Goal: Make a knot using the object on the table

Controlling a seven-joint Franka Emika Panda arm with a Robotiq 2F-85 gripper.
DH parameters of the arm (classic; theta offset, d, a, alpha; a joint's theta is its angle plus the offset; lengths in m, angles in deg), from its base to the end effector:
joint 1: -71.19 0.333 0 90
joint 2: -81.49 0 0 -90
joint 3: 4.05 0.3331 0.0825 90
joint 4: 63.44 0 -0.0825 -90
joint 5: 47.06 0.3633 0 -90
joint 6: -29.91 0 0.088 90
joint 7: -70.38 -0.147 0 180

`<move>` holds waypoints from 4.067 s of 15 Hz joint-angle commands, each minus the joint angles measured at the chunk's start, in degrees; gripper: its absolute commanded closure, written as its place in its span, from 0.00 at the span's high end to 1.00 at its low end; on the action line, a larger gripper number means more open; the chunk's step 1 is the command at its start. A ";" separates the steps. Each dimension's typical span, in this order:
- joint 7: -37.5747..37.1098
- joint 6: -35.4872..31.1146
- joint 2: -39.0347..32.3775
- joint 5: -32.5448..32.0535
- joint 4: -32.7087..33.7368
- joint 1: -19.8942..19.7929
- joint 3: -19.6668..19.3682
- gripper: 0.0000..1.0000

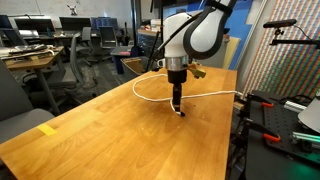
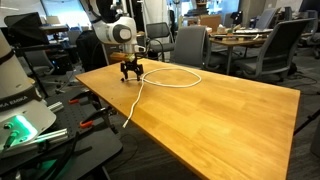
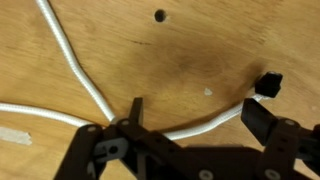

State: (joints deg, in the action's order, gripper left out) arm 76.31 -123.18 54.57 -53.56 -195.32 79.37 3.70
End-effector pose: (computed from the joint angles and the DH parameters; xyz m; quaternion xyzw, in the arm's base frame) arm 0.4852 0.1451 0.1310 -0.9710 -0.2343 0.0467 0.0035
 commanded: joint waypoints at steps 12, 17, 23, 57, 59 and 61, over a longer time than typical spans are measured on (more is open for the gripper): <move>-5.11 1.68 -0.12 5.12 -0.90 2.00 2.13 0.57; -5.72 1.93 0.26 8.17 -1.95 0.94 4.29 0.19; -4.53 1.67 2.16 10.74 -2.44 0.90 5.96 0.03; 20.60 14.67 -0.14 -6.83 28.12 -8.05 -1.94 0.03; 21.01 15.15 -1.63 -6.35 30.64 -8.21 -1.97 0.08; 20.70 15.19 -2.61 -5.91 32.16 -8.19 -1.92 0.36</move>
State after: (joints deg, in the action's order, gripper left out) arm 95.29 -109.77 54.51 -61.32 -167.92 71.64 1.22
